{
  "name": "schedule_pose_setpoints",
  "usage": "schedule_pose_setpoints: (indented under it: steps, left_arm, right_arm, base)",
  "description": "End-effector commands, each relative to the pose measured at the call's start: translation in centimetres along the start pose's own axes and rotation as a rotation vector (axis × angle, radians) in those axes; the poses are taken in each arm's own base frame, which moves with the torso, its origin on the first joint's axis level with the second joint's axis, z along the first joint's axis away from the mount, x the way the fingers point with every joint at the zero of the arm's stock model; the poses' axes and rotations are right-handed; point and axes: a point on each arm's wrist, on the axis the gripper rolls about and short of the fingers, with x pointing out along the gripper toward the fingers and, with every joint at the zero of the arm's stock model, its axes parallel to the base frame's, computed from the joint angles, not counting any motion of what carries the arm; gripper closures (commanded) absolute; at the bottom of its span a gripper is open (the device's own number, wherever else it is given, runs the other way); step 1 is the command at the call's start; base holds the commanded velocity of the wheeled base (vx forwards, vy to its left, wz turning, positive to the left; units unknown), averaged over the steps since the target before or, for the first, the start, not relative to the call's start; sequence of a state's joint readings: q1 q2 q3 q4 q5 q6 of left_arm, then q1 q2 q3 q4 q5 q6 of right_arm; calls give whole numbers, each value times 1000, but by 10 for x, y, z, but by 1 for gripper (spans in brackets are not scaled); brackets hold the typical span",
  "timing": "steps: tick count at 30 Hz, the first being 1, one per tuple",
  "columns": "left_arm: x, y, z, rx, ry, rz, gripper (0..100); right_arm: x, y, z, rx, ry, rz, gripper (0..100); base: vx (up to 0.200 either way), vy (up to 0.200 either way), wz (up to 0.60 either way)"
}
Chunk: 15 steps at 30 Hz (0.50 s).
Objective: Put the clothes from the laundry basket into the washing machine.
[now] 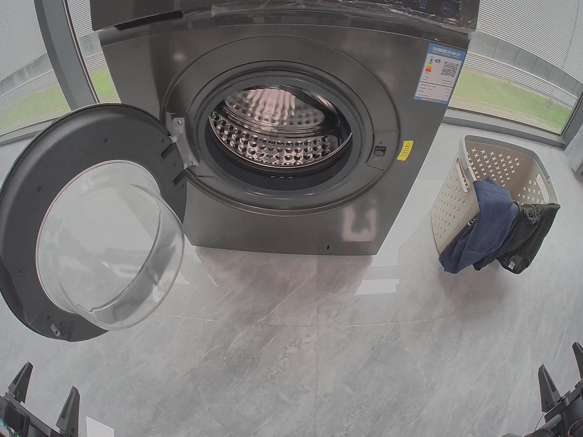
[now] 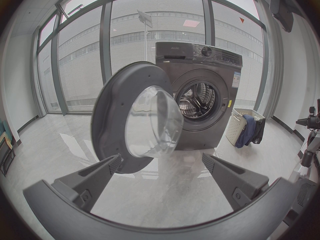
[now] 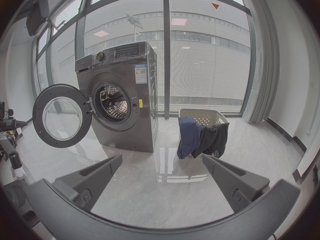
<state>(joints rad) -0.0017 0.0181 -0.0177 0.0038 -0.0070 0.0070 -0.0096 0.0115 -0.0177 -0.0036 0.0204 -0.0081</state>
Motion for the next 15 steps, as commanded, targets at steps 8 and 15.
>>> schedule_pose_setpoints:
  steps: [8,15]
  left_arm:
    - [0,0,-5,-1,5,-1,0]
    - [0,0,-5,-7,5,1,0]
  right_arm:
    - [1,0,-5,-1,14,2,0]
    - [1,0,-5,4,14,-2,0]
  base:
    - [0,-175,-75]
    - [0,0,-429]
